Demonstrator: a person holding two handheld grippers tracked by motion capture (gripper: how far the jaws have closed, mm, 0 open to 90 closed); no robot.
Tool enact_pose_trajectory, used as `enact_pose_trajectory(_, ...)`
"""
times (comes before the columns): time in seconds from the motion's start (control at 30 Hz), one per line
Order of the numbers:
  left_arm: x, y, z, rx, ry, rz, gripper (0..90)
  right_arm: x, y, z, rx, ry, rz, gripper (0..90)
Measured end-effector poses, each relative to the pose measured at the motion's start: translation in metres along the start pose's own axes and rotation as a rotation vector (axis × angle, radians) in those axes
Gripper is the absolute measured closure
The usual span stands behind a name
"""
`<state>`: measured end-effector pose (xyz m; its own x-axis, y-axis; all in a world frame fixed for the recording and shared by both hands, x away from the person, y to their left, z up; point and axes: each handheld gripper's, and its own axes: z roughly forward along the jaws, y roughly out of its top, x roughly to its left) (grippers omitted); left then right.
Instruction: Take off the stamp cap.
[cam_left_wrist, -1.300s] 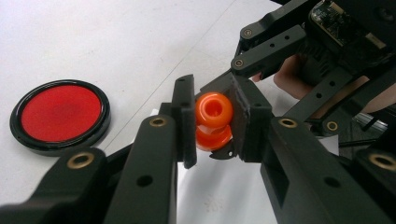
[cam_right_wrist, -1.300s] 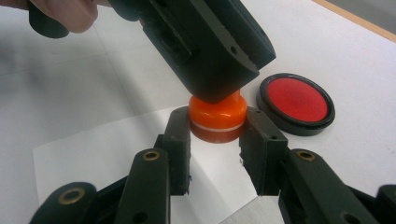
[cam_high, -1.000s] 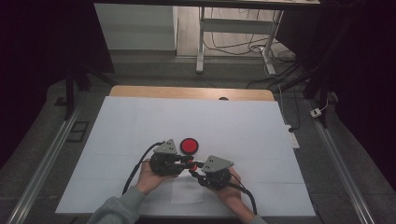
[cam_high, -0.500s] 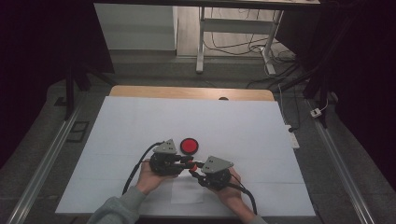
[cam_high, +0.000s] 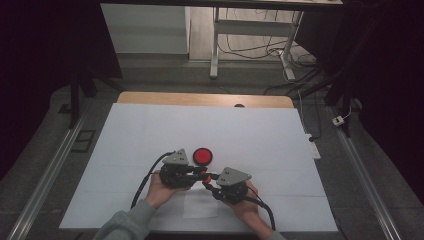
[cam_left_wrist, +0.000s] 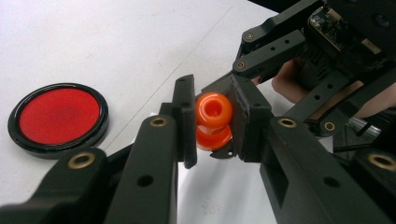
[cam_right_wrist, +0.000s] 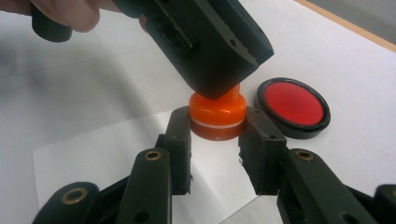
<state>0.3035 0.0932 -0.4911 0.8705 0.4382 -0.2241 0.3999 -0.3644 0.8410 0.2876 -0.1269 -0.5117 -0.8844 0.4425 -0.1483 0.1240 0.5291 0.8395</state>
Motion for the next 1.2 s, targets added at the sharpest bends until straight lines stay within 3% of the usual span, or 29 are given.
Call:
enact_pose_trajectory(0.53,0.0008,-0.0006,-0.0016,-0.007,-0.015,-0.006,73.0,0.0002,-0.0002,-0.0009,-0.01,0.006,-0.001,64.4)
enact_pose_trajectory(1.2,-0.0024,-0.0002,-0.0035,-0.017,-0.003,0.006,73.2,-0.0004,-0.0001,-0.0024,-0.028,0.017,-0.002,64.6)
